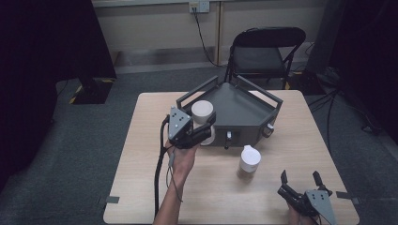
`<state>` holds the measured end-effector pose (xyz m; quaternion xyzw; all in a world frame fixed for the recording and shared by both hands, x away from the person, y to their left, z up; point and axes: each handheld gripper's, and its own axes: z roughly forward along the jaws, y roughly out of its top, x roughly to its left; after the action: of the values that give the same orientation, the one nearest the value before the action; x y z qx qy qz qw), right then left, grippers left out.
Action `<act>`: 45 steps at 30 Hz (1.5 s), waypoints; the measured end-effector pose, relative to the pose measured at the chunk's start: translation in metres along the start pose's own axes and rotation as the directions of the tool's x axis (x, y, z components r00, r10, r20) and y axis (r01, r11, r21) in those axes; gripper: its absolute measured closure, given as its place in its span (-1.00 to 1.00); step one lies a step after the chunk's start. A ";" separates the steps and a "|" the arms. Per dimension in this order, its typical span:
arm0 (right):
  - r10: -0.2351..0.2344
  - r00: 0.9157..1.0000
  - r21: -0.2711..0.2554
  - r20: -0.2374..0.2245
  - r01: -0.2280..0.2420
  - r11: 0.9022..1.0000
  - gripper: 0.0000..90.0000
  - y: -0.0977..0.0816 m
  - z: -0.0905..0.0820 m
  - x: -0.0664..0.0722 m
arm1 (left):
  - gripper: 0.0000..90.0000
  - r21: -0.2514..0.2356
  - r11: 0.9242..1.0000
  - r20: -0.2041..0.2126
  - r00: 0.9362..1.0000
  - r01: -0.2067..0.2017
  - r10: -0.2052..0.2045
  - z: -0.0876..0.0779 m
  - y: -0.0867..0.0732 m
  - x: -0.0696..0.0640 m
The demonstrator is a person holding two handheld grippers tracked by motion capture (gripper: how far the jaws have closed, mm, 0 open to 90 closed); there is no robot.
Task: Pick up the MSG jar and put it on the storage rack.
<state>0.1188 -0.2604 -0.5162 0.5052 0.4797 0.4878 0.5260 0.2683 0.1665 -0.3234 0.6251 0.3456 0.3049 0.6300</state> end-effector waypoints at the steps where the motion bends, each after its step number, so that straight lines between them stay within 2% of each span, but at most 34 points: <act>1: 0.000 1.000 0.000 0.000 0.000 1.000 -1.00 0.000 0.000 0.000 | -0.24 -0.002 1.000 -0.010 1.000 0.006 -0.006 0.004 0.002 -0.001; 6: -0.001 1.000 0.000 -0.002 0.001 1.000 -1.00 0.000 0.000 0.000 | -0.24 0.020 1.000 -0.066 0.997 -0.024 0.025 0.025 0.012 -0.009; 12: 0.000 1.000 0.000 -0.008 0.000 1.000 -1.00 0.000 0.000 -0.001 | -0.24 0.015 1.000 -0.111 0.994 -0.009 0.010 0.046 0.025 -0.014; 16: 0.001 1.000 0.000 -0.009 -0.001 1.000 -1.00 0.000 0.000 -0.002 | -0.24 0.034 0.999 -0.154 0.988 -0.021 0.026 0.065 0.032 -0.017; 19: 0.001 1.000 0.000 -0.009 -0.001 1.000 -1.00 0.000 0.000 -0.002 | -0.24 0.028 0.999 -0.185 0.982 -0.029 0.034 0.078 0.028 -0.018; 23: 0.000 1.000 0.000 -0.009 0.000 1.000 -1.00 0.000 0.000 -0.002 | -0.24 0.055 0.999 -0.205 0.979 -0.001 0.012 0.093 0.022 -0.015; 27: 0.000 1.000 0.000 -0.009 0.000 1.000 -1.00 0.000 0.000 -0.002 | -0.24 0.099 0.995 -0.214 0.976 -0.008 0.030 0.106 0.015 -0.016; 32: 0.000 1.000 0.000 -0.010 0.000 1.000 -1.00 0.000 0.000 -0.002 | -0.24 0.087 0.996 -0.229 0.973 0.014 0.006 0.108 0.006 -0.016; 36: -0.001 1.000 0.001 -0.010 0.001 1.000 -1.00 0.000 0.000 -0.002 | -0.24 0.115 0.993 -0.240 0.971 0.019 0.010 0.111 0.006 -0.014; 39: -0.001 1.000 0.000 -0.010 0.001 1.000 -1.00 0.000 0.000 -0.002 | -0.24 0.132 0.990 -0.221 0.975 0.043 -0.013 0.113 0.005 -0.009; 40: -0.001 1.000 0.001 -0.010 0.001 1.000 -1.00 0.000 0.000 -0.002 | -0.24 0.135 0.990 -0.216 0.976 0.041 -0.011 0.114 0.005 -0.009; 43: 0.000 1.000 0.000 -0.010 0.000 1.000 -1.00 0.000 0.000 -0.002 | -0.24 0.140 0.990 -0.226 0.974 0.021 0.011 0.117 0.001 -0.013; 45: -0.001 1.000 0.000 -0.011 0.001 1.000 -1.00 0.000 0.000 -0.002 | -0.24 0.138 0.990 -0.220 0.975 0.019 0.012 0.118 0.000 -0.011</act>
<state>0.1189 -0.2623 -0.5161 0.5025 0.4828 0.4901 0.5236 0.3584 0.0891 -0.3250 0.6292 0.4347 0.3466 0.5432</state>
